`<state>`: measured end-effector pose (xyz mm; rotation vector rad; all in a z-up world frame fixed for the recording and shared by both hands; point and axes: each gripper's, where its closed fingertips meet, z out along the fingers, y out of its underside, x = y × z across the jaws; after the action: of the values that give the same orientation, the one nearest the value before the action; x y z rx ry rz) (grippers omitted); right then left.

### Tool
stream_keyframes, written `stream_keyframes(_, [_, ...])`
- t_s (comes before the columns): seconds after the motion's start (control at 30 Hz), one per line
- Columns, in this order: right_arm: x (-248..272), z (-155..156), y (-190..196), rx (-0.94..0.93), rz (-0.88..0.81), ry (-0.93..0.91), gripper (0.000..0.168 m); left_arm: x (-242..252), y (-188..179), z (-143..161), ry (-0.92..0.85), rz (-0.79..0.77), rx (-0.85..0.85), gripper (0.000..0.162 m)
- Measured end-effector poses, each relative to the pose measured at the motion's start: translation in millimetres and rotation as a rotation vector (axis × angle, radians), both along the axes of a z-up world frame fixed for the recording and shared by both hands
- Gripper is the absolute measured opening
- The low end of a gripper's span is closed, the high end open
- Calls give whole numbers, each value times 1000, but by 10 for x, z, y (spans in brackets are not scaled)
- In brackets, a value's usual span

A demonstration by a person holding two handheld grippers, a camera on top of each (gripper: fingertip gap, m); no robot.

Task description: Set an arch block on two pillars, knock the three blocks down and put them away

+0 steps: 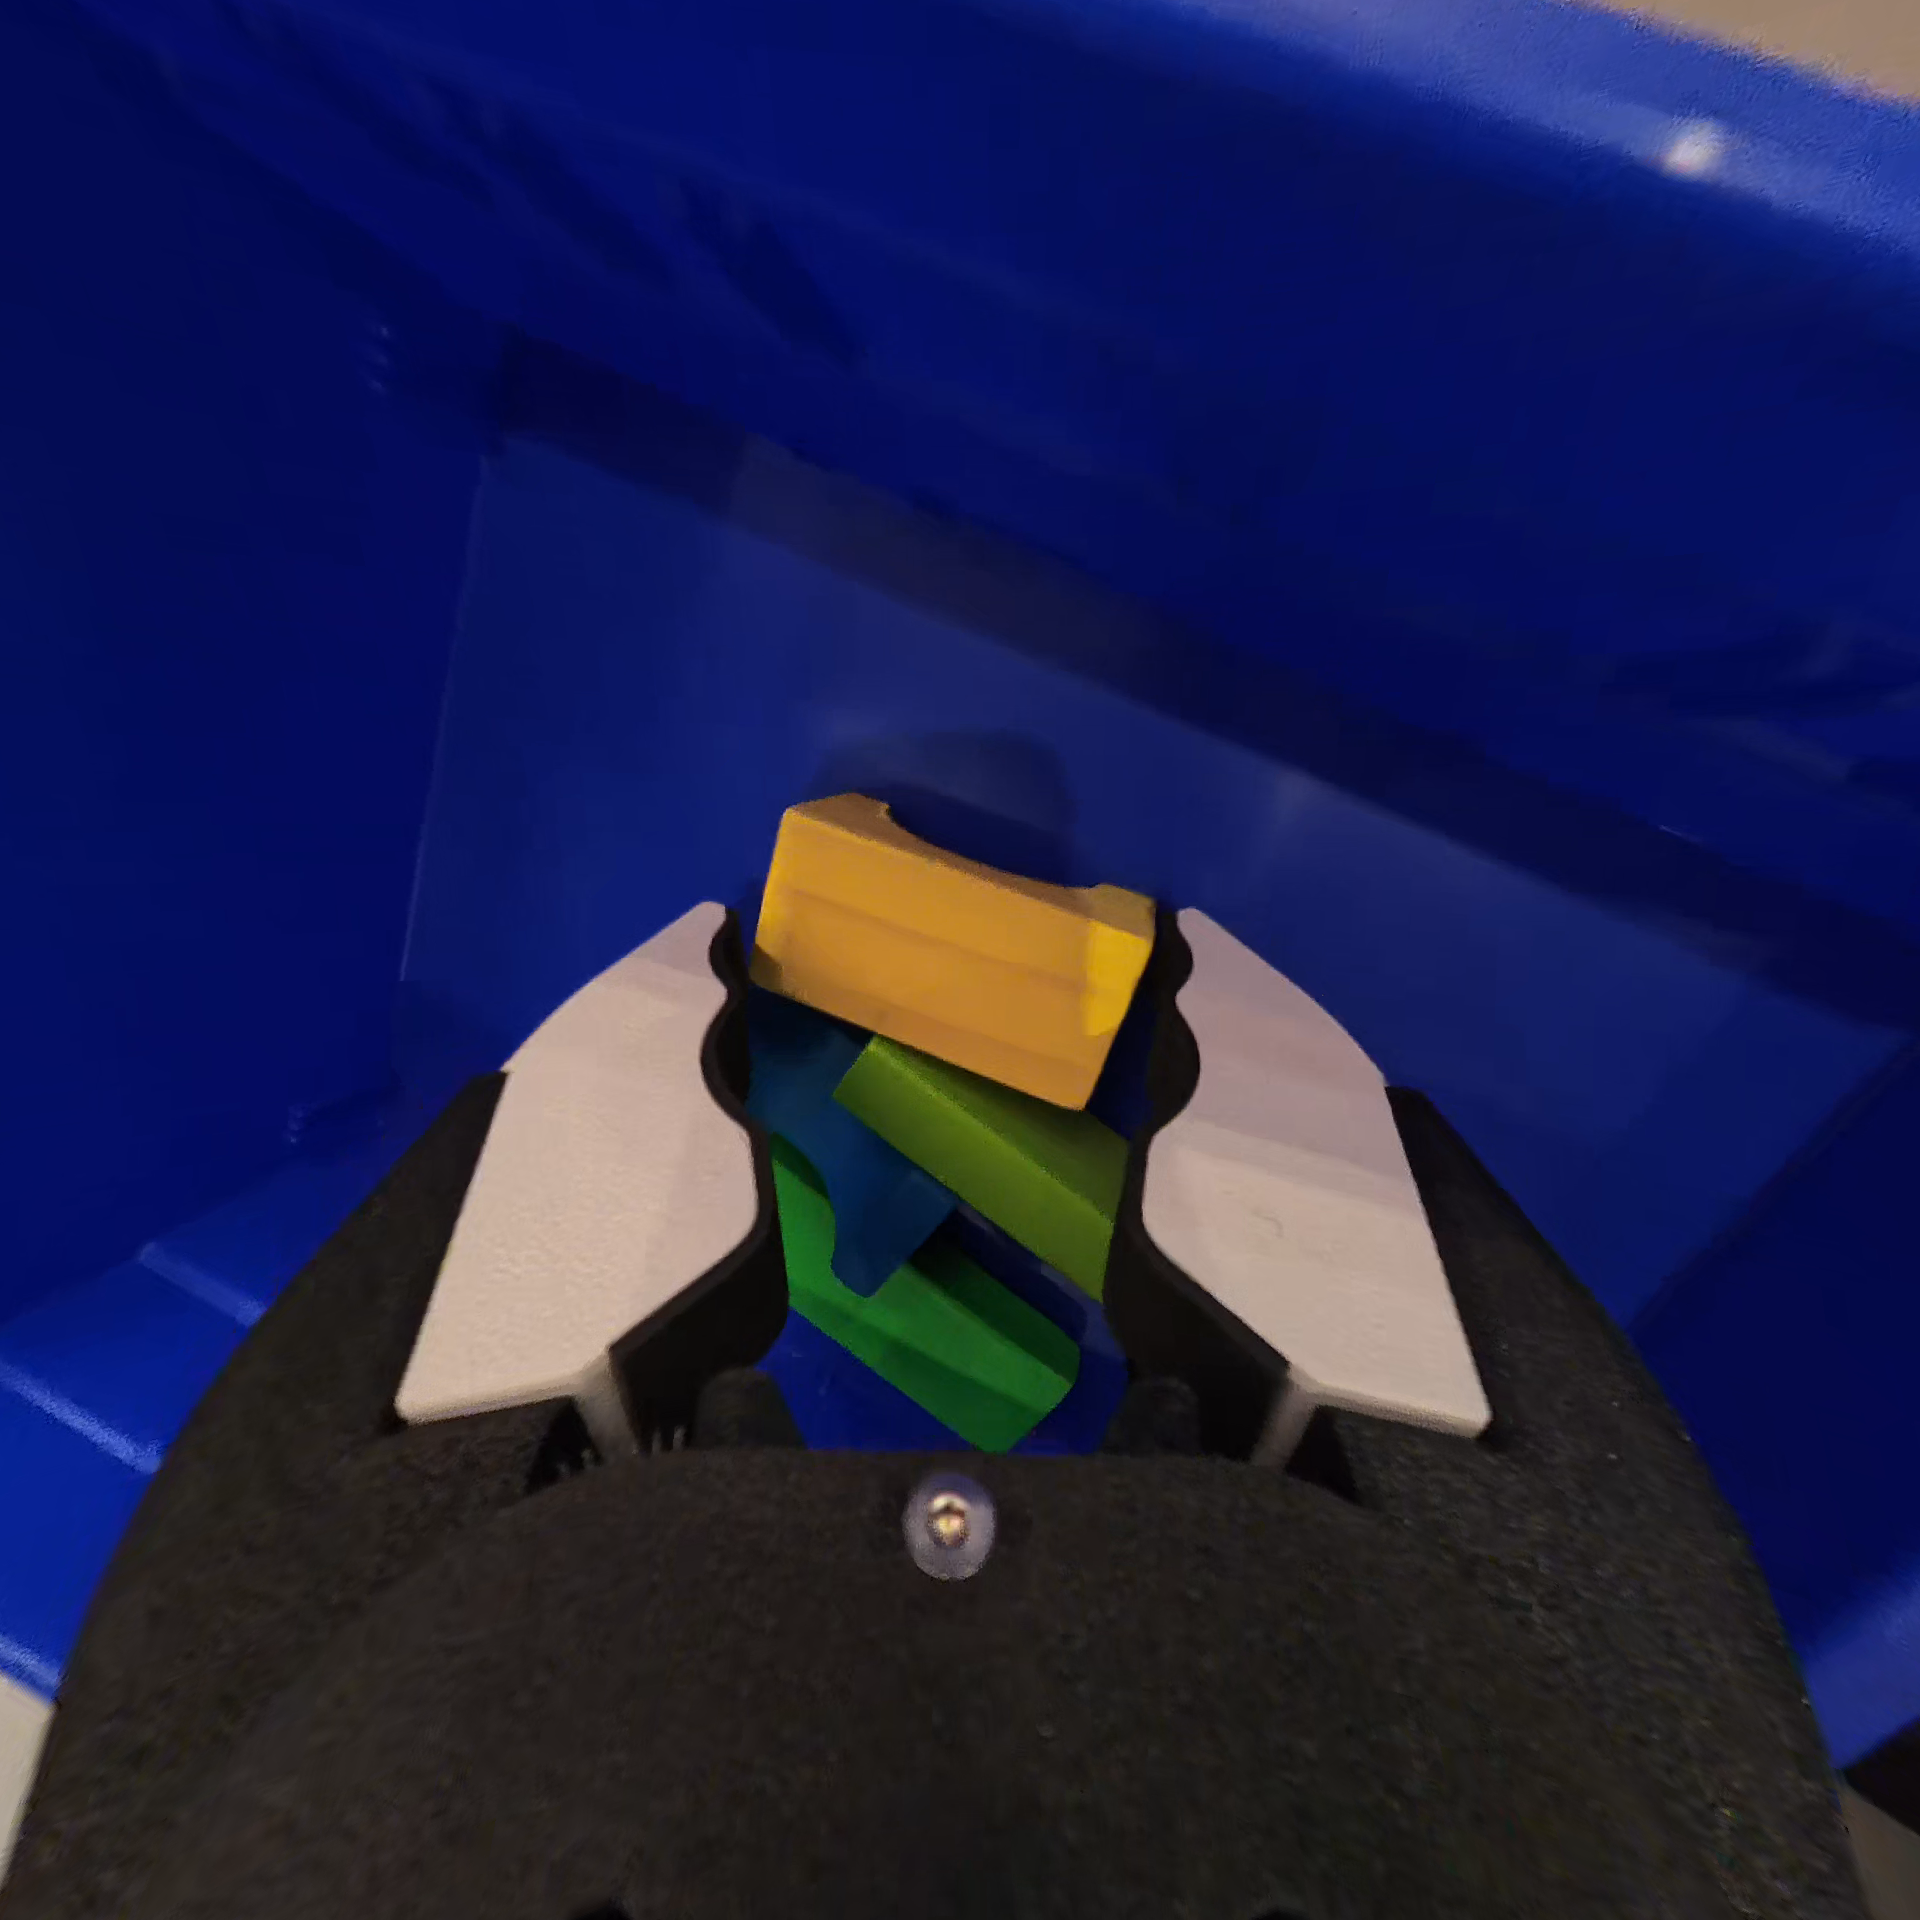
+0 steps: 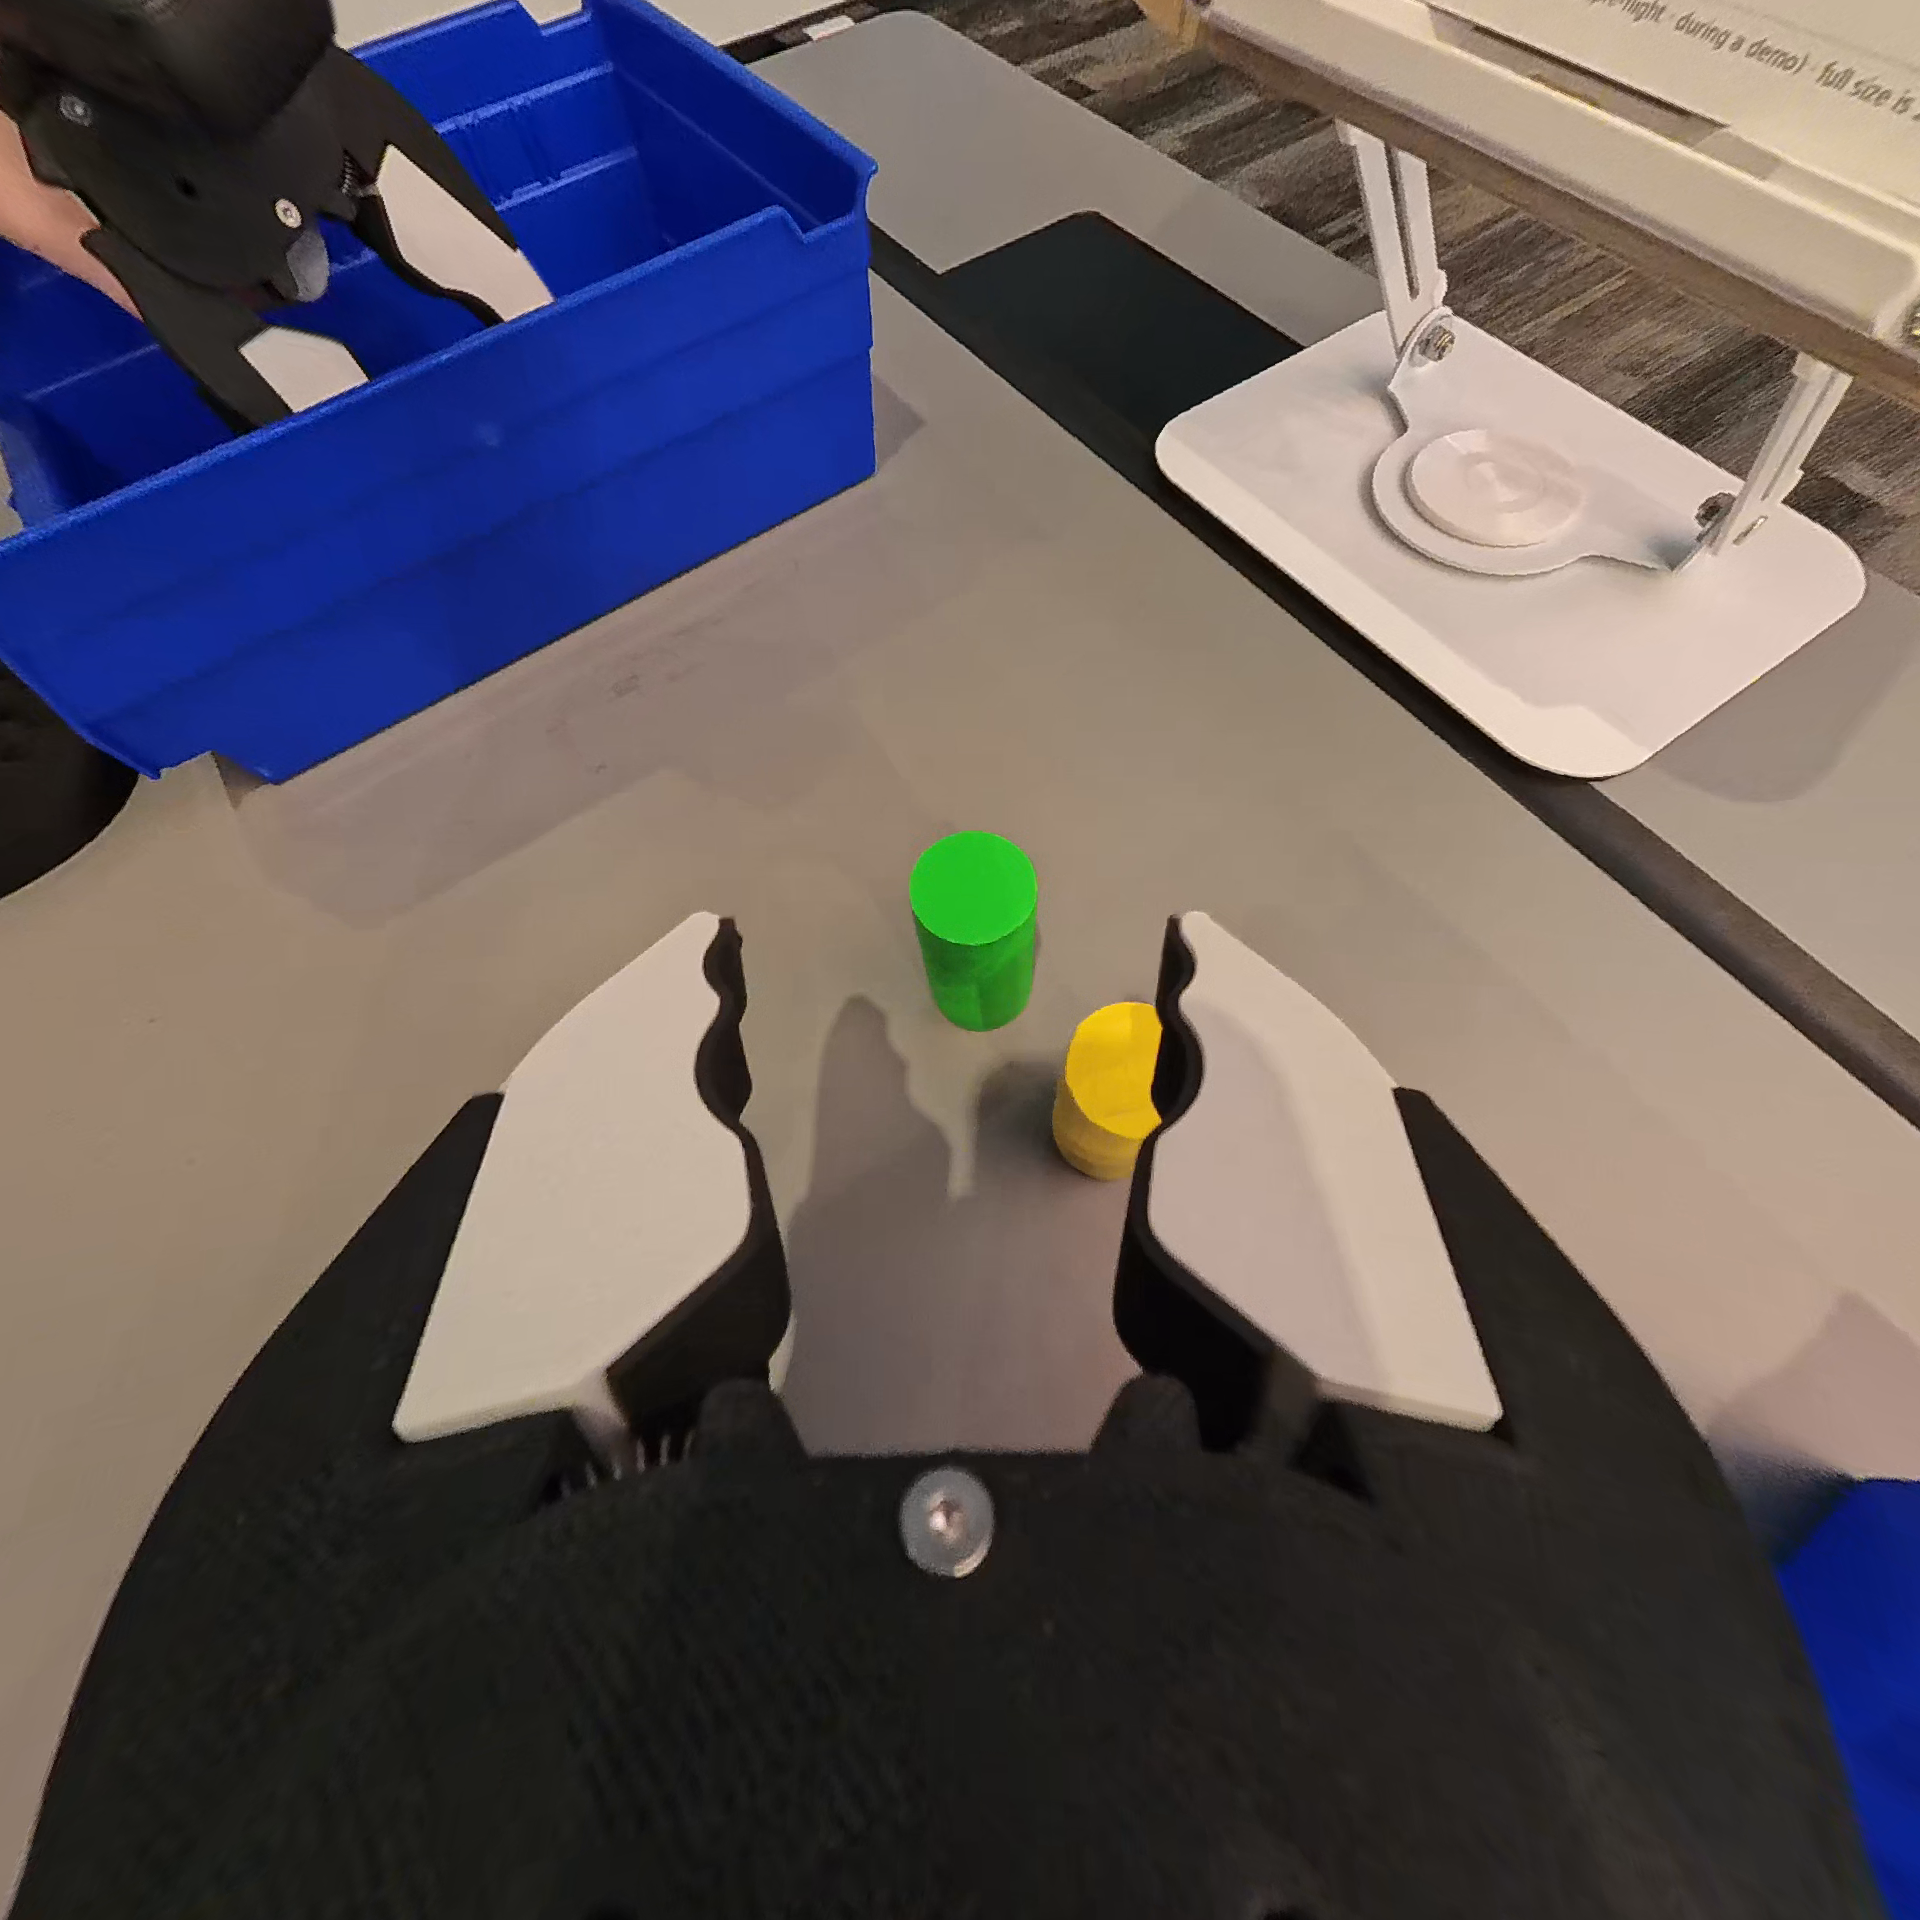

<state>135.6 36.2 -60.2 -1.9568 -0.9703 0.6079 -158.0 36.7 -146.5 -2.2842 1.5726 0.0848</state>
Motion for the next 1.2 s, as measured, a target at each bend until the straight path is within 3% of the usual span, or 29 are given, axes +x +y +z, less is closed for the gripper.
stream_keyframes(0.33, [-19,-47,-23,-8,15,-20,77,139,-207,23,-38,-82,-53,72])
stream_keyframes(0.43, [-6,-47,-16,-10,12,-19,77,87,-170,66,-33,56,-90,72])
stream_keyframes(0.5, [5,-50,-9,-11,10,-21,77,67,-133,127,-48,138,-102,86])
stream_keyframes(0.67, [19,-52,4,-10,4,-26,77,-23,-101,254,-42,400,-128,77])
stream_keyframes(0.83, [32,-76,14,-9,-2,-42,77,306,-183,351,-254,624,-304,62])
stream_keyframes(1.2, [12,-61,-4,-9,9,-42,77,113,-213,306,-107,734,-237,57])
